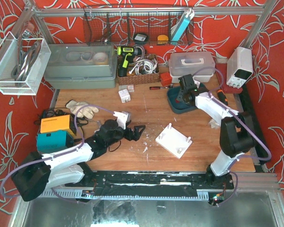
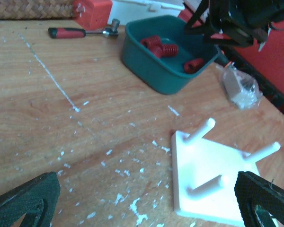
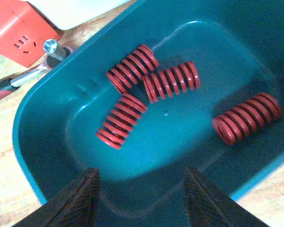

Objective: Install the large spring

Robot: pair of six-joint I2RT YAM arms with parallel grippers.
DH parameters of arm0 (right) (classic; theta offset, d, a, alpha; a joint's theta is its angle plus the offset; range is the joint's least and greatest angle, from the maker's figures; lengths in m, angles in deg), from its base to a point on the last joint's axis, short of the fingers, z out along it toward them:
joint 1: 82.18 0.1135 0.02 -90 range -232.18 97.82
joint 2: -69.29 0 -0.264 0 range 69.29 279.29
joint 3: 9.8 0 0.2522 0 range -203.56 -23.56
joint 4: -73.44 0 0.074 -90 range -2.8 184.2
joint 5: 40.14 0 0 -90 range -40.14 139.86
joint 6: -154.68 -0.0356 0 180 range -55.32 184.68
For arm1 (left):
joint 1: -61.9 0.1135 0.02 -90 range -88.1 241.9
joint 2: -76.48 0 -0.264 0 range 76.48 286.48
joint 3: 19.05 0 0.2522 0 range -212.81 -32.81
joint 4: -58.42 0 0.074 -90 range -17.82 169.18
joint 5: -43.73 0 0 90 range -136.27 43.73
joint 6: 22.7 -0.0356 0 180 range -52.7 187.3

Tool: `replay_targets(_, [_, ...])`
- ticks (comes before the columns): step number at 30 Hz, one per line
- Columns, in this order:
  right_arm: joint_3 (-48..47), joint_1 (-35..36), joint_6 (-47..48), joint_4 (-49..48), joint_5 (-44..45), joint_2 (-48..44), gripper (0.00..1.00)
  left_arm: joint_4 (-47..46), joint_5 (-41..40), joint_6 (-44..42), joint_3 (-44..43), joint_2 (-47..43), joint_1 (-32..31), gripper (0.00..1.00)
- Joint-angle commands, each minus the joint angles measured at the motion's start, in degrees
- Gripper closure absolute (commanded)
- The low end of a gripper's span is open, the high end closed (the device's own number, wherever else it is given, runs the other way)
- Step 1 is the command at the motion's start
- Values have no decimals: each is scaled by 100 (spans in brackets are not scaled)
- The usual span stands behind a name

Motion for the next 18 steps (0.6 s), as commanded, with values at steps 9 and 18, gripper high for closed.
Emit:
replay_targets(9, [-1138,-127,-1001,448,171,1490,55,-969,-501,-623,523,200,-47,0])
replay_targets(18, [-1551,-189,-1537,634,217,2011,52,-828,-475,-627,433,243,-47,0])
